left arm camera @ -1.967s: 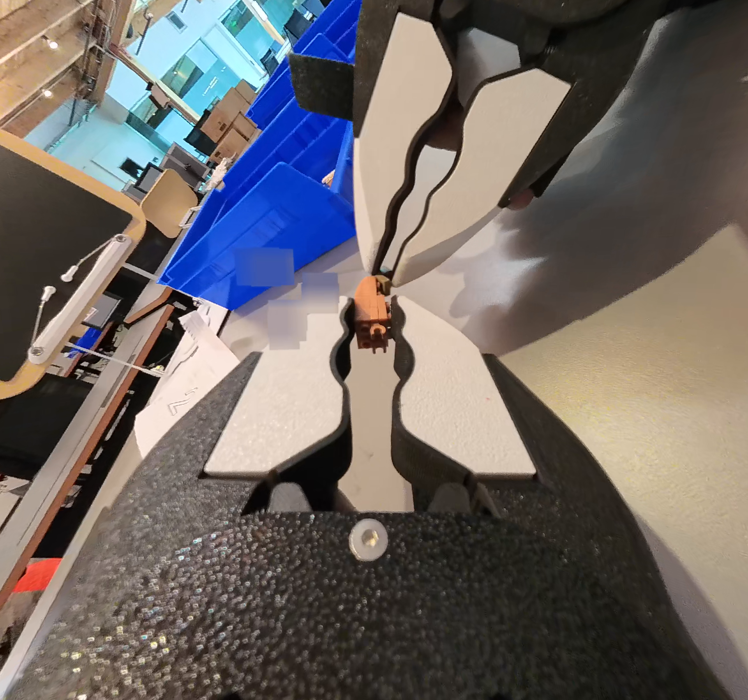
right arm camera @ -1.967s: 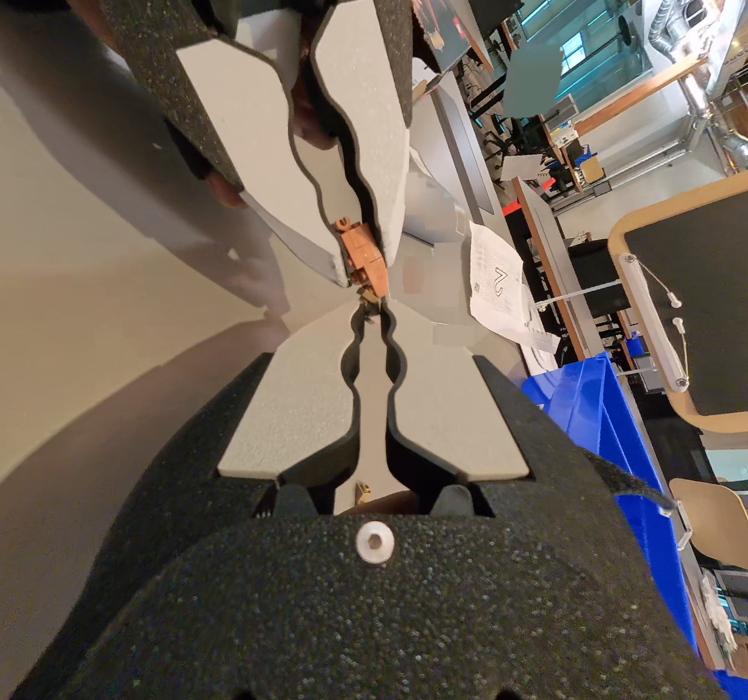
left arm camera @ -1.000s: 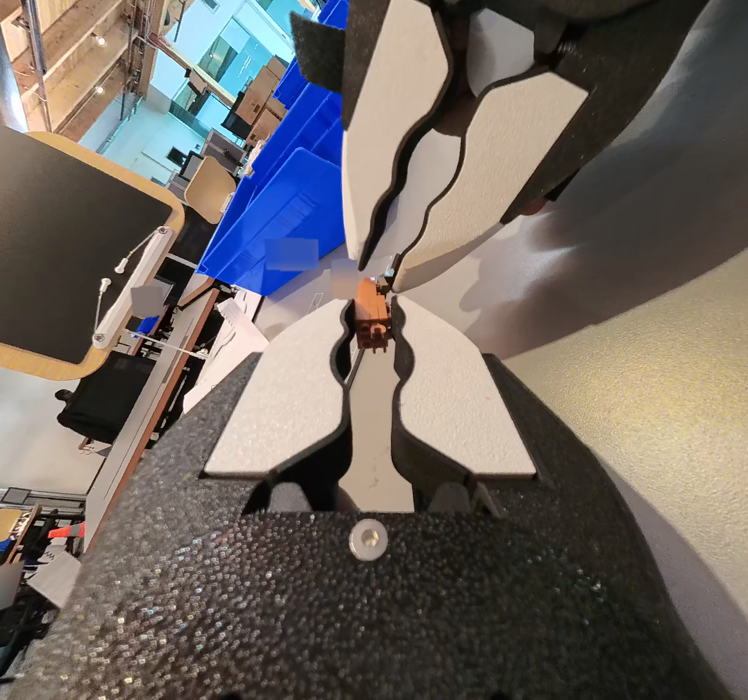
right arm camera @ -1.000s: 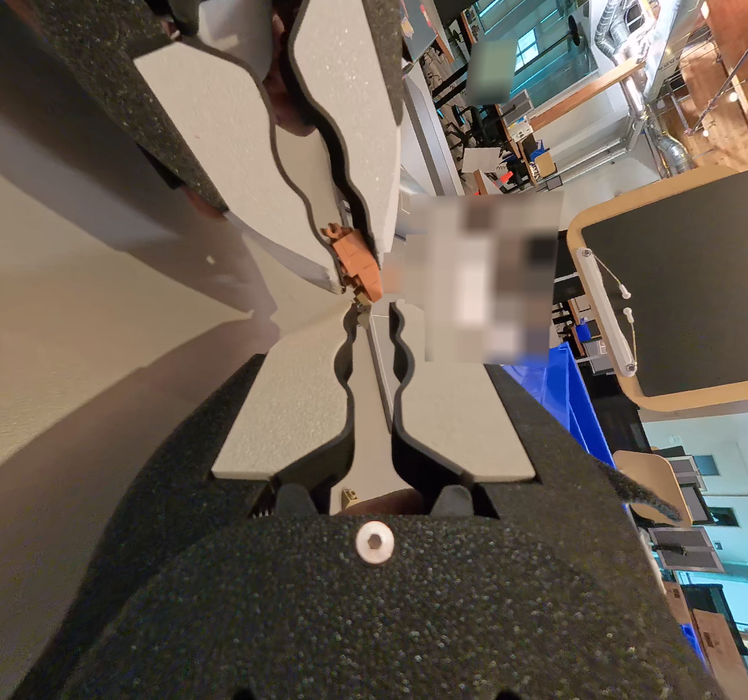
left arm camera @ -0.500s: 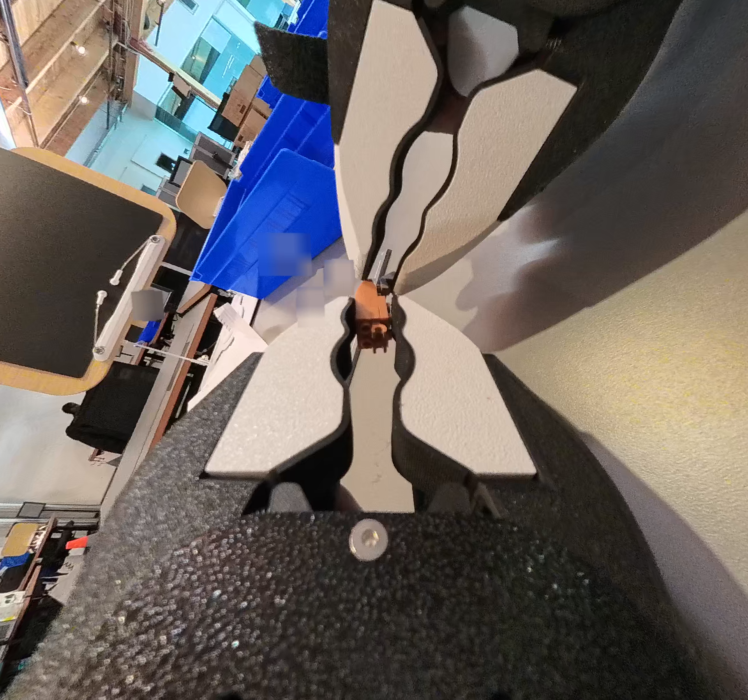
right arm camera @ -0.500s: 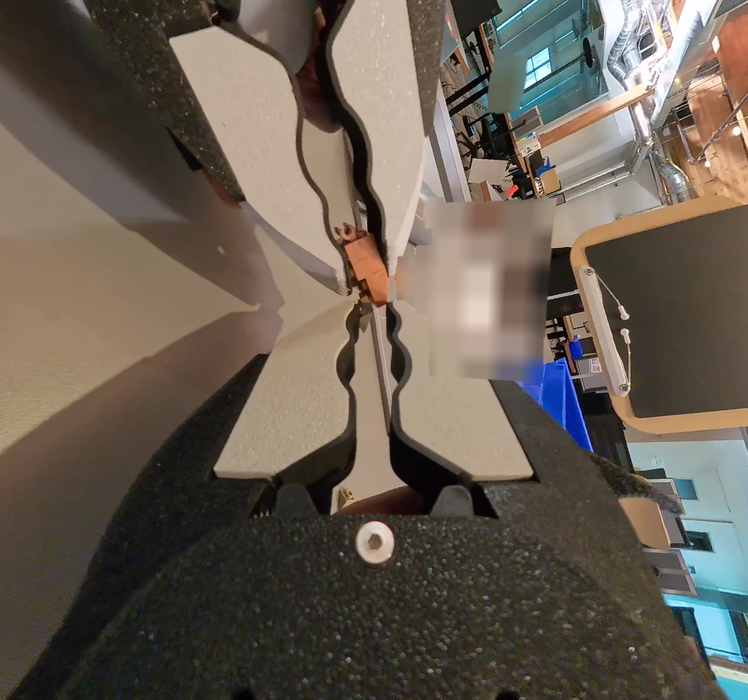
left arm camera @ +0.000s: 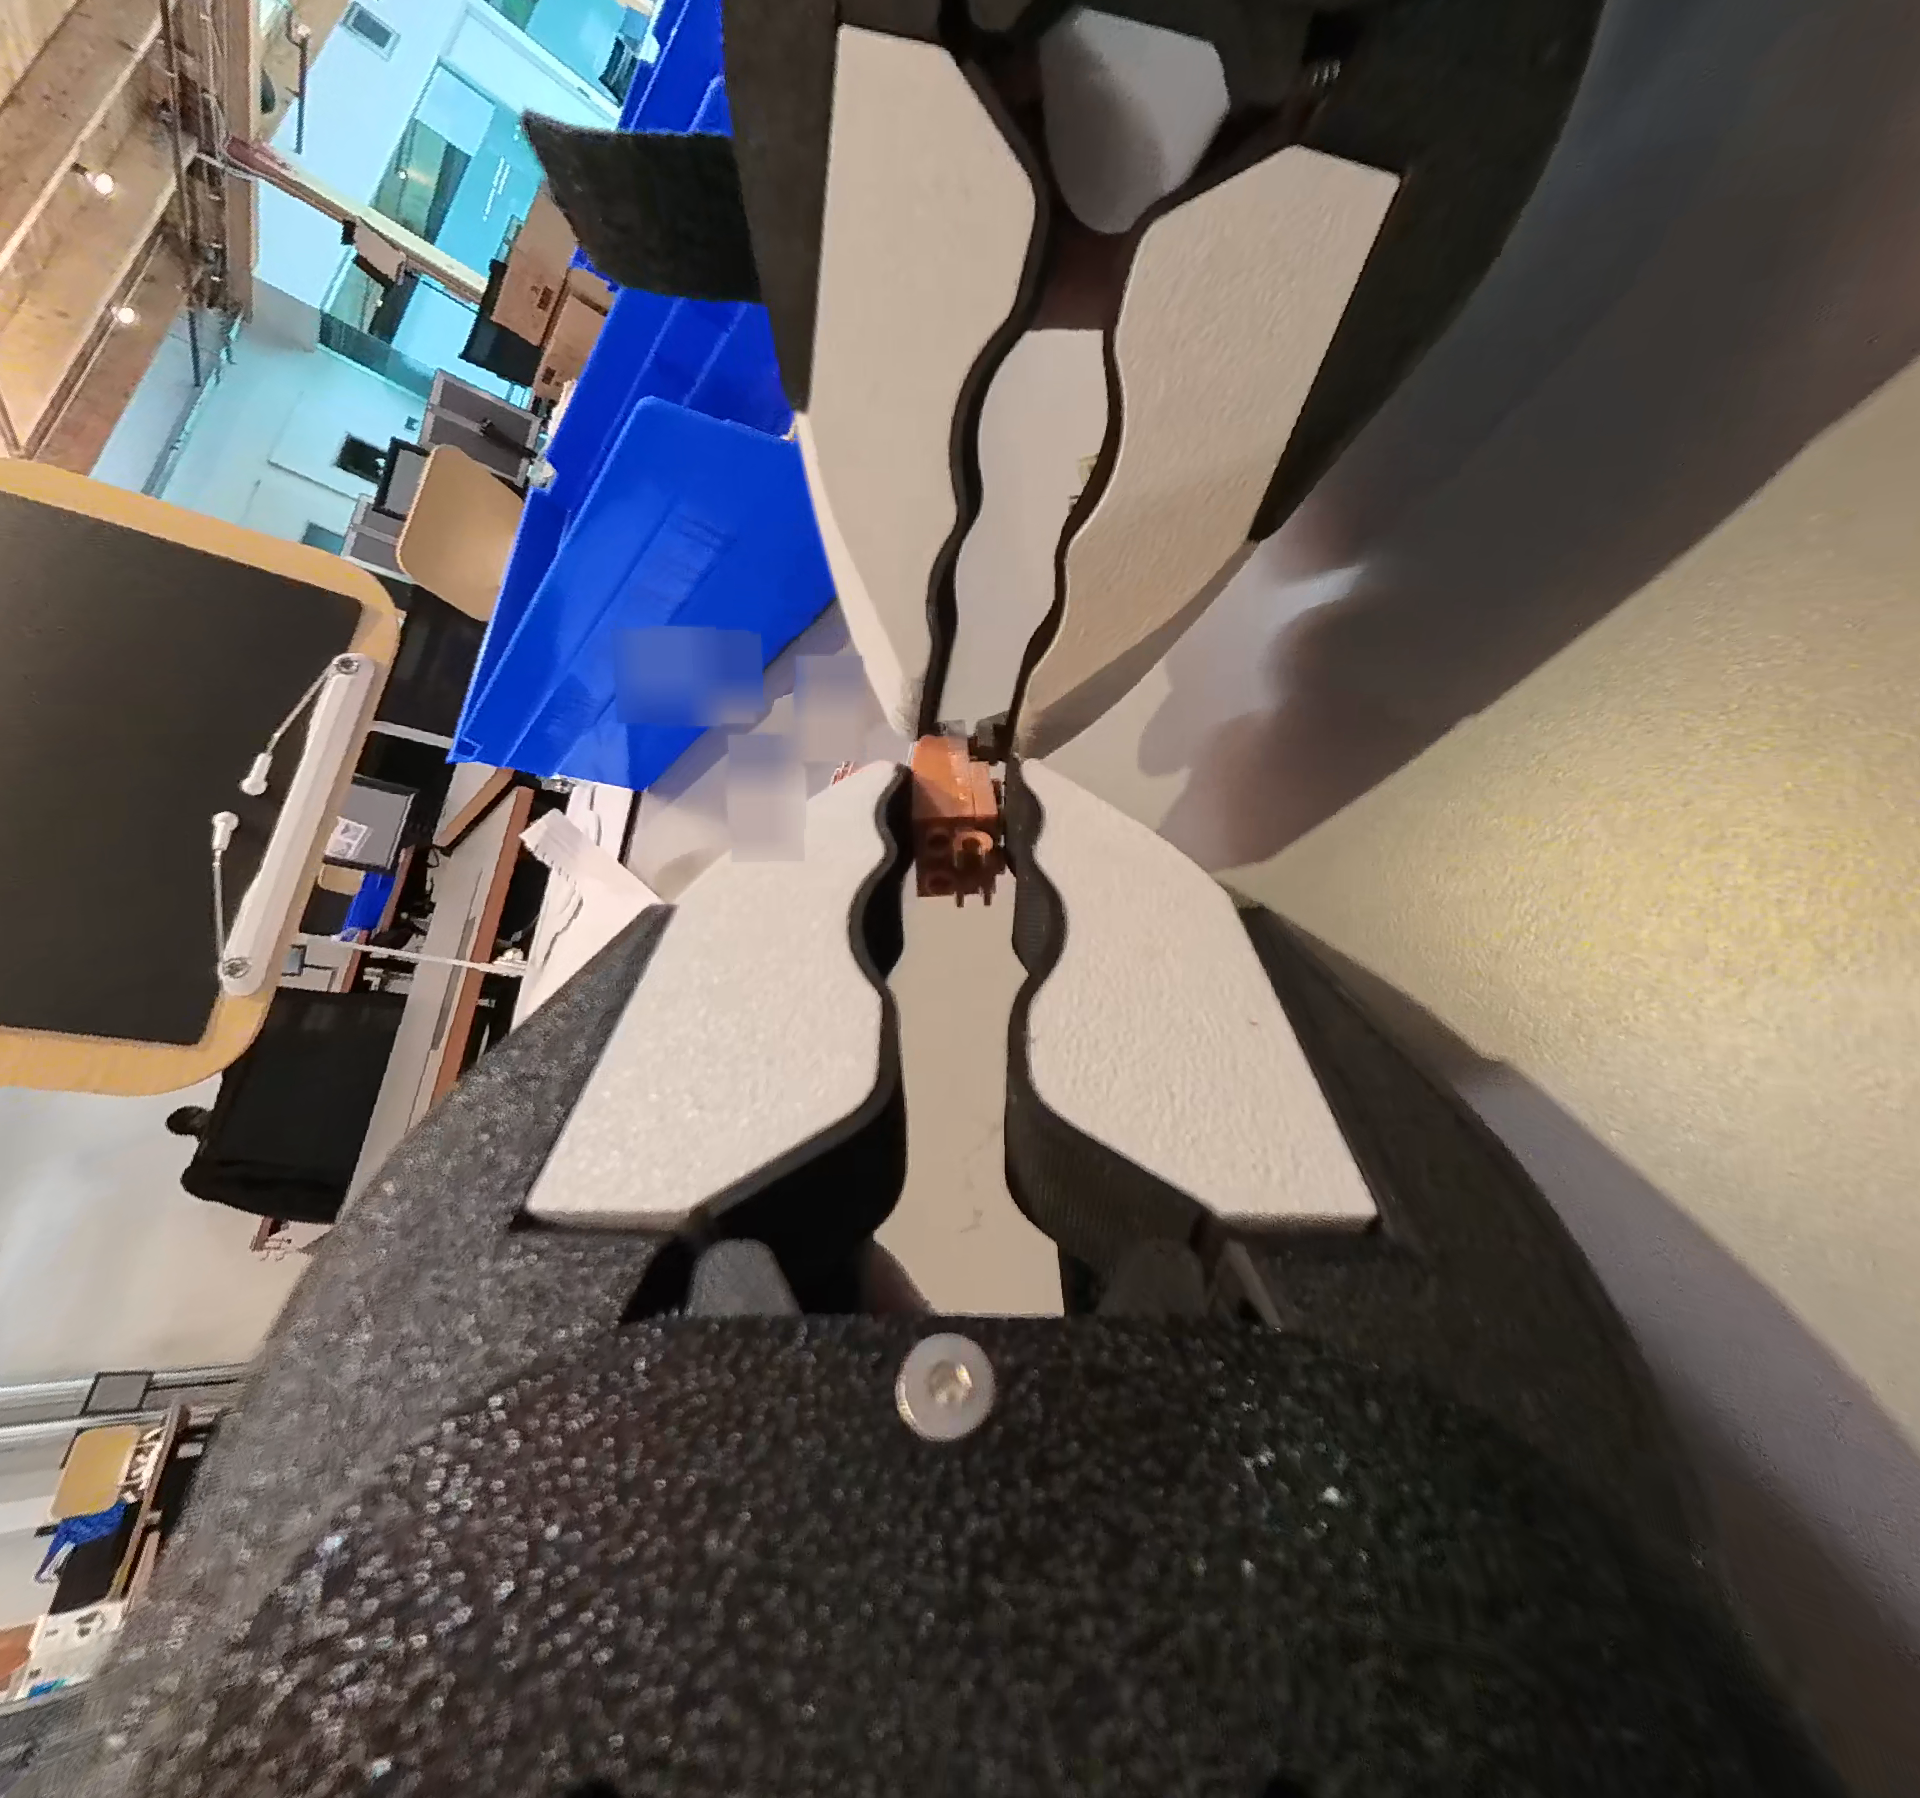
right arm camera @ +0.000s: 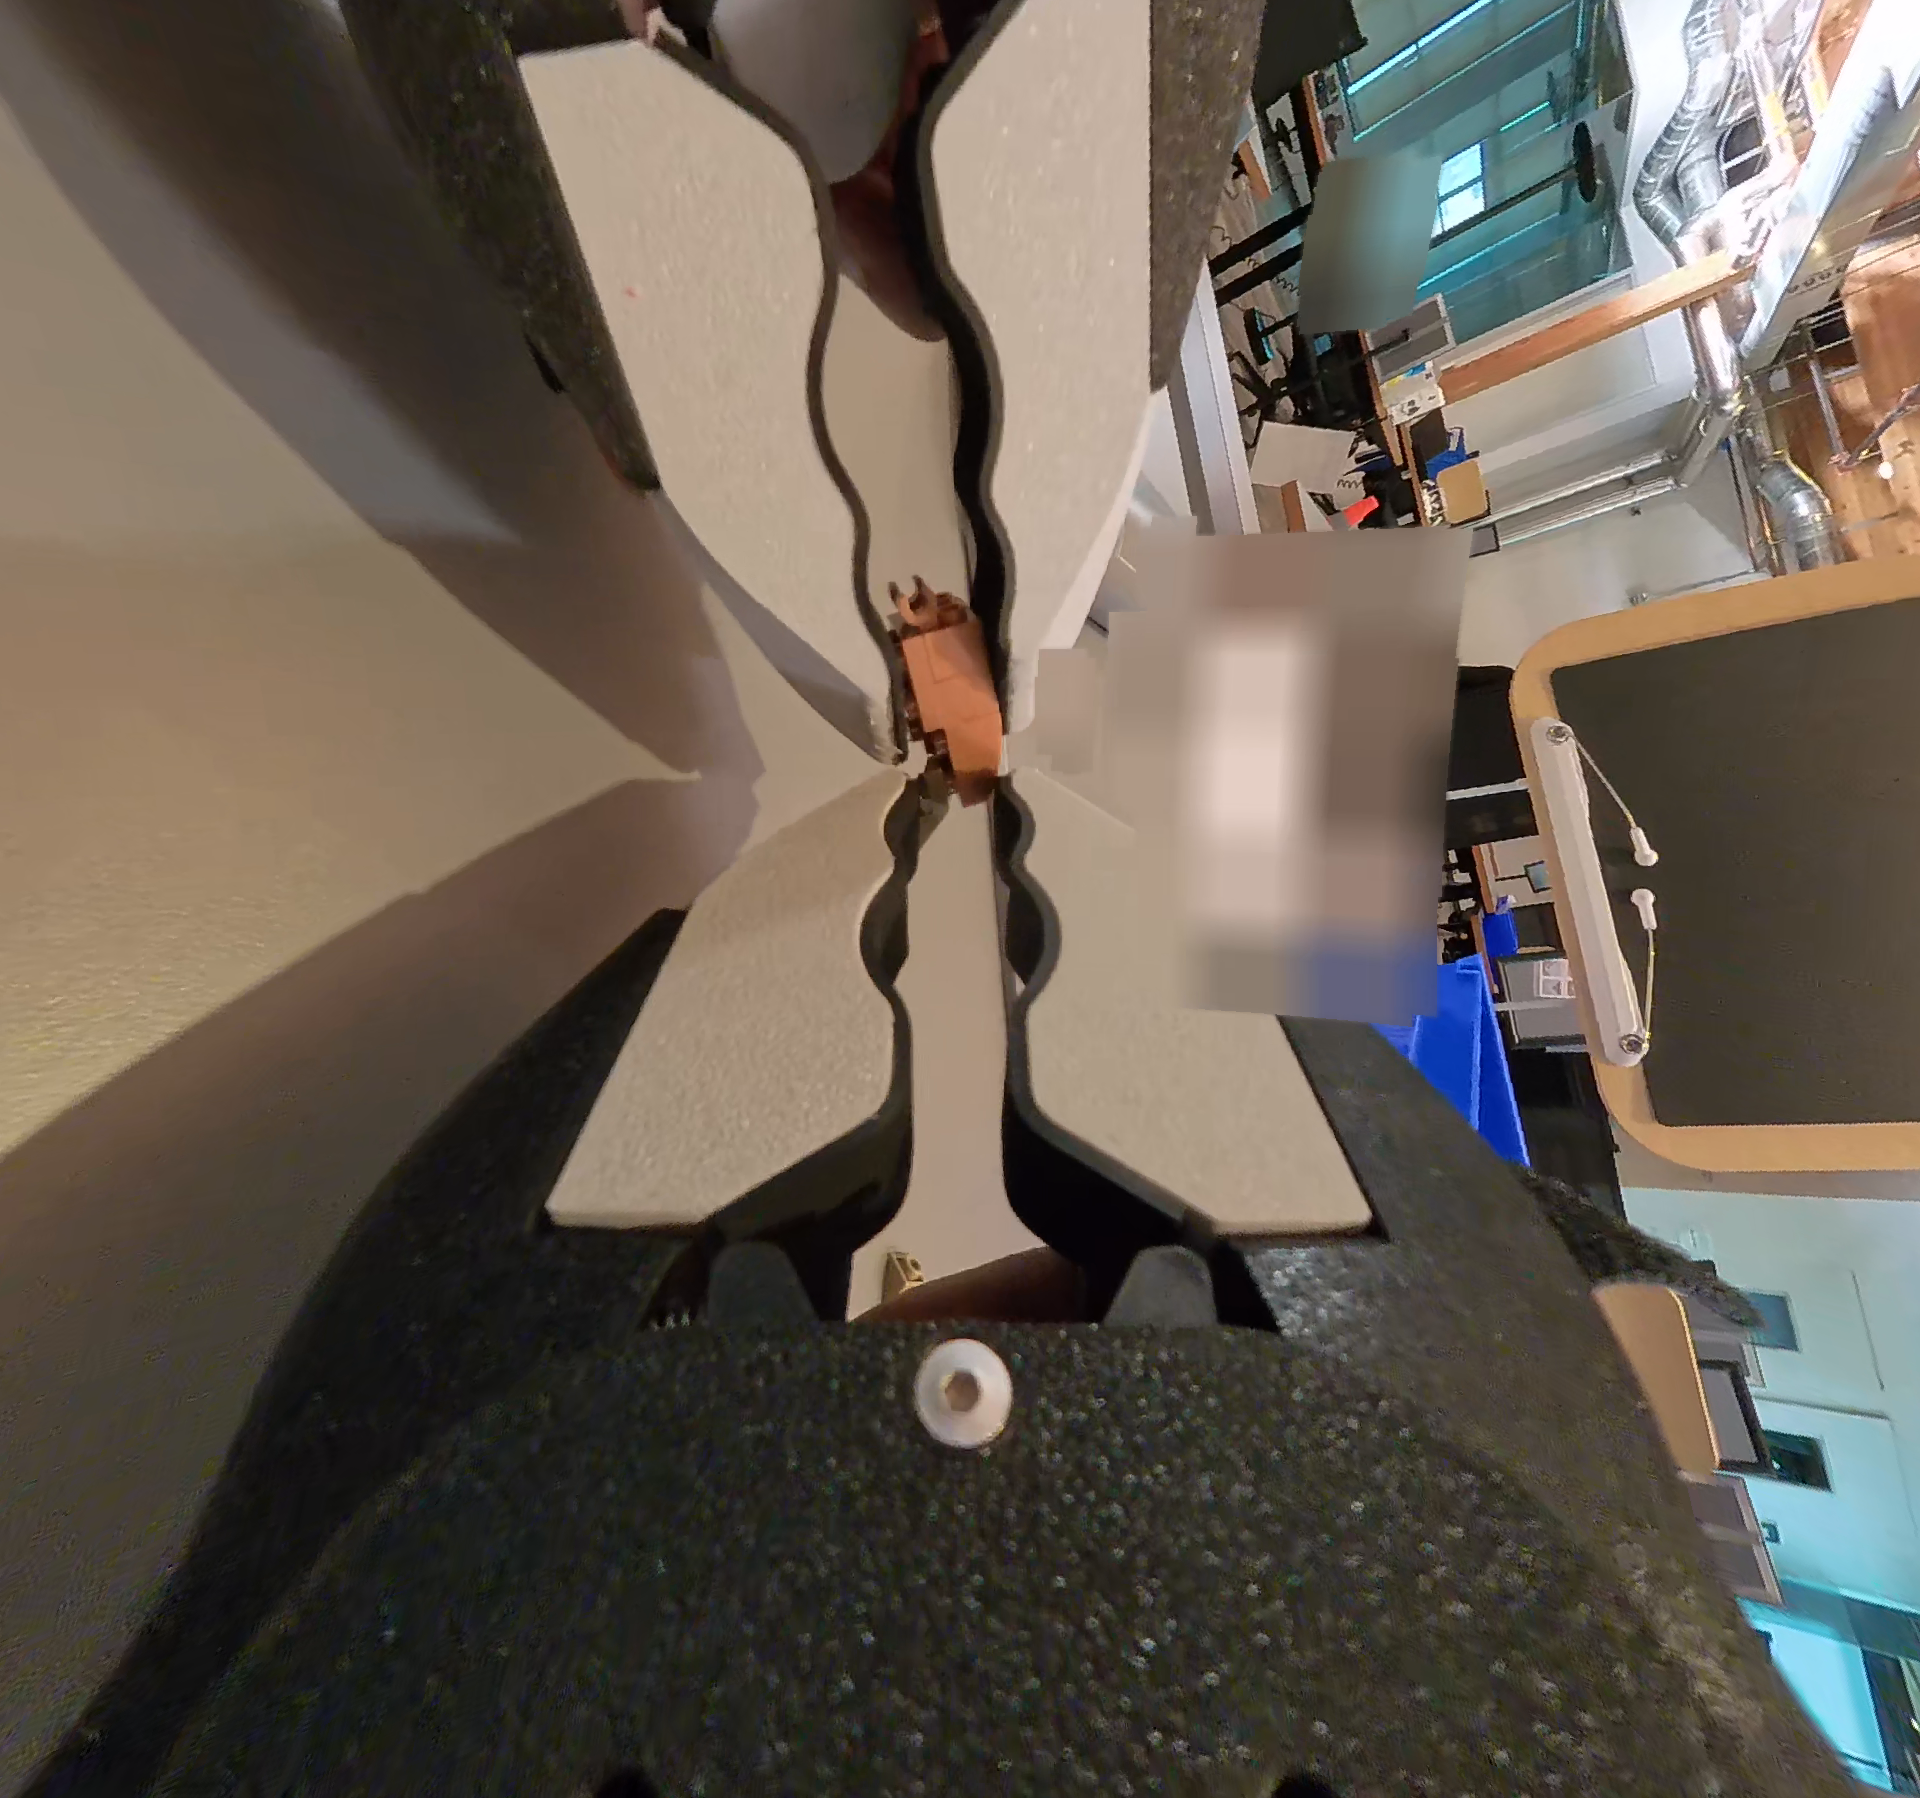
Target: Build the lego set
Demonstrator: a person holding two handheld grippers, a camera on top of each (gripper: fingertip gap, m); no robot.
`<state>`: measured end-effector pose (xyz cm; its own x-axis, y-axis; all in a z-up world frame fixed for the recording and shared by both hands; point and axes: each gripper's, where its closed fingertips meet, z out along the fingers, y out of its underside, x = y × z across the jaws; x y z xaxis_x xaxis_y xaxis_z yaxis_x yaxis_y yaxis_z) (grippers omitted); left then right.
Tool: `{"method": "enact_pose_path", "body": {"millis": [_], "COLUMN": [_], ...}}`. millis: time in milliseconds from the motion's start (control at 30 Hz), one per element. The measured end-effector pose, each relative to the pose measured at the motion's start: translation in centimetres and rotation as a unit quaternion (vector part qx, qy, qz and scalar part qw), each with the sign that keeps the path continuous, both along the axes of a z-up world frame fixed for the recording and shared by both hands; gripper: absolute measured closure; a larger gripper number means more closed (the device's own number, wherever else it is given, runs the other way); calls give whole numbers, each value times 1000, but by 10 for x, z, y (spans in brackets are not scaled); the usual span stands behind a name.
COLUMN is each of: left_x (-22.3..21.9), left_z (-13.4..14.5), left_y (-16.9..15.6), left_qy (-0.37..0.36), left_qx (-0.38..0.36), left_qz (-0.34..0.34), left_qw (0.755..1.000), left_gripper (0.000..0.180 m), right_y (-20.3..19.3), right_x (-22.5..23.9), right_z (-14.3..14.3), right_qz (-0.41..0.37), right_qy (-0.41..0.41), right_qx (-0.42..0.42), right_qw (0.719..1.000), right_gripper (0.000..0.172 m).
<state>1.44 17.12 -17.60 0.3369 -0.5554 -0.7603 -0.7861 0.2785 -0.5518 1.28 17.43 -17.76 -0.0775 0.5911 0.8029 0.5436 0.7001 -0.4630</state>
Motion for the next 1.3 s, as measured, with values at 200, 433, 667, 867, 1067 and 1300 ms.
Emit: {"method": "enact_pose_path", "body": {"millis": [200, 433, 667, 867, 1067, 1300], "left_x": [2, 3, 4, 5, 7, 8], "left_z": [-3, -7, -13, -11, -14, -15], "left_y": [-3, -6, -7, -8, -9, -9], "left_qy": [13, 35, 78, 62, 63, 54], "left_qx": [-7, -7, 8, 3, -1, -9], "left_qz": [-12, -23, -29, -32, -34, -37], "left_qw": [1000, 999, 997, 998, 997, 998], "left_gripper": [164, 164, 164, 164, 164, 164], "right_y": [-3, -6, -8, -9, -10, -11], "right_x": [2, 4, 6, 7, 9, 10], "right_z": [-4, -7, -14, -12, -14, -14], "right_qz": [8, 16, 23, 24, 25, 30], "right_qy": [-17, -34, -58, -55, -66, -71], "right_qx": [-4, -8, -21, -26, -30, -38], "right_qw": [1000, 999, 998, 998, 997, 996], "right_gripper": [159, 160, 161, 161, 161, 162]}}
